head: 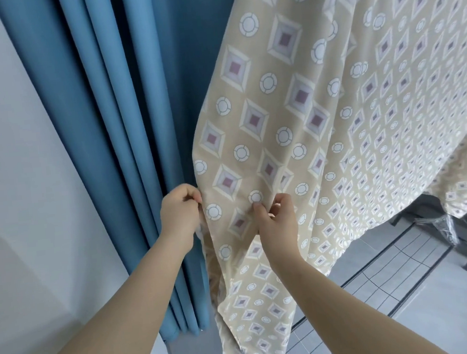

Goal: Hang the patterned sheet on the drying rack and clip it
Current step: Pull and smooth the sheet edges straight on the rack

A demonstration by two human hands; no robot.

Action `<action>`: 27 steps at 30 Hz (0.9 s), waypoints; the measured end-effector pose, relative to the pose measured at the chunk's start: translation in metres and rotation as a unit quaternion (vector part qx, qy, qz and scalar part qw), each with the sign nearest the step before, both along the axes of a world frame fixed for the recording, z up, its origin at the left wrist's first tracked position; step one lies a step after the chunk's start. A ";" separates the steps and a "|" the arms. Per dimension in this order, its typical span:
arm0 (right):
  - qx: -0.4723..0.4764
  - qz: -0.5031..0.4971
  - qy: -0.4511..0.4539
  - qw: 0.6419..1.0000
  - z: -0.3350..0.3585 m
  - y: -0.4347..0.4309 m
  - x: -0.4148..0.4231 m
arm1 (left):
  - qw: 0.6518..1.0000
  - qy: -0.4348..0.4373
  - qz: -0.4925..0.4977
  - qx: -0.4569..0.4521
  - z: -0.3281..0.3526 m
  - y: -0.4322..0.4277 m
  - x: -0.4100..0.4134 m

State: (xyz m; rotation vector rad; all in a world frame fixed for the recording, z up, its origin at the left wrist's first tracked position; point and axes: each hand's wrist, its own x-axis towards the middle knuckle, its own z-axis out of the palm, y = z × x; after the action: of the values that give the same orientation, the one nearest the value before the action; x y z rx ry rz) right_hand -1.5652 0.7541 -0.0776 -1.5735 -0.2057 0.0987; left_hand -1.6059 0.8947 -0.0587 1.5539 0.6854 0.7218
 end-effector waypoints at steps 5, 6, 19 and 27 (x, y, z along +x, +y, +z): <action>-0.012 -0.002 0.001 1.000 0.008 0.002 0.001 | 0.997 0.043 -0.059 -0.017 0.010 0.005 0.000; -0.015 0.001 -0.004 1.000 0.011 0.002 0.002 | 0.997 0.053 -0.061 -0.007 0.013 0.005 0.000; -0.049 0.025 -0.027 0.998 0.025 0.008 0.005 | 0.987 0.076 -0.082 -0.115 0.033 0.014 -0.001; -0.017 0.025 -0.053 0.998 0.047 0.007 0.022 | 0.914 -0.056 -0.312 -0.254 0.085 0.019 0.008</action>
State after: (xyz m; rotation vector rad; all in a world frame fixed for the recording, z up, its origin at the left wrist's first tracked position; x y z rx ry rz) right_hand -1.5433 0.7614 -0.0309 -1.6087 -0.3287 0.0575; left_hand -1.5979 0.9138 0.0264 1.1320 0.2255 0.1237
